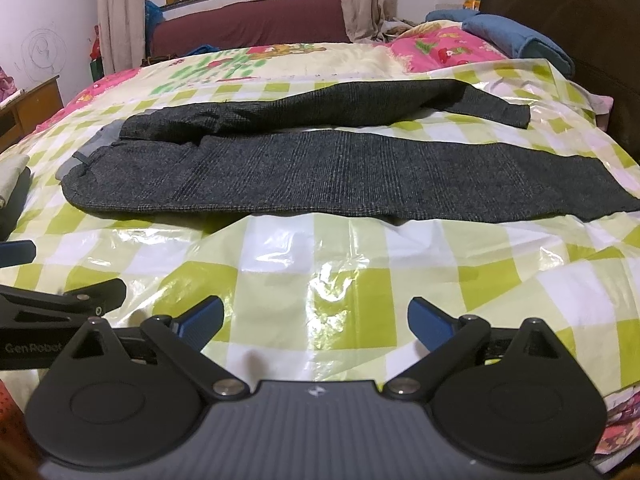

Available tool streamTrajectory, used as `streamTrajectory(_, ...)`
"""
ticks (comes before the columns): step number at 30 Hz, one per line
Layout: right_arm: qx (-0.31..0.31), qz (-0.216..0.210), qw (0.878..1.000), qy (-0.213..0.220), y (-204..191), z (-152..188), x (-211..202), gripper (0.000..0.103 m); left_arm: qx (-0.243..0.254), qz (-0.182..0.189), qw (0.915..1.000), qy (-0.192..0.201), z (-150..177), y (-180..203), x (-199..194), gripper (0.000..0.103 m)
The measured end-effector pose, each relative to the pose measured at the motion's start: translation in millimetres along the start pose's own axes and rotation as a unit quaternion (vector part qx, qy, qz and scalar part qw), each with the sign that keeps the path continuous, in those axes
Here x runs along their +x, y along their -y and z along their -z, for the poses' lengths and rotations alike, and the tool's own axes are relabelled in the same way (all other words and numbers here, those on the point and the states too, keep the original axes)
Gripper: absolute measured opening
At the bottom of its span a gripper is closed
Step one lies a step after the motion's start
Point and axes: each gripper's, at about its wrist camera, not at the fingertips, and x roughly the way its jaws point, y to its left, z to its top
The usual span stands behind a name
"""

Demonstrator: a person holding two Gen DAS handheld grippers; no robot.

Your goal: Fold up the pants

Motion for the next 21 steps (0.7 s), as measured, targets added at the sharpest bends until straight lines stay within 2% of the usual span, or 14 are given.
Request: streamTrajectory(21,0.001,-0.001,1.0,-0.004,-1.4,2.6,1.8,0.096,0.003,0.0,1.0,0.0,-0.2,1.1,0.3,0.103)
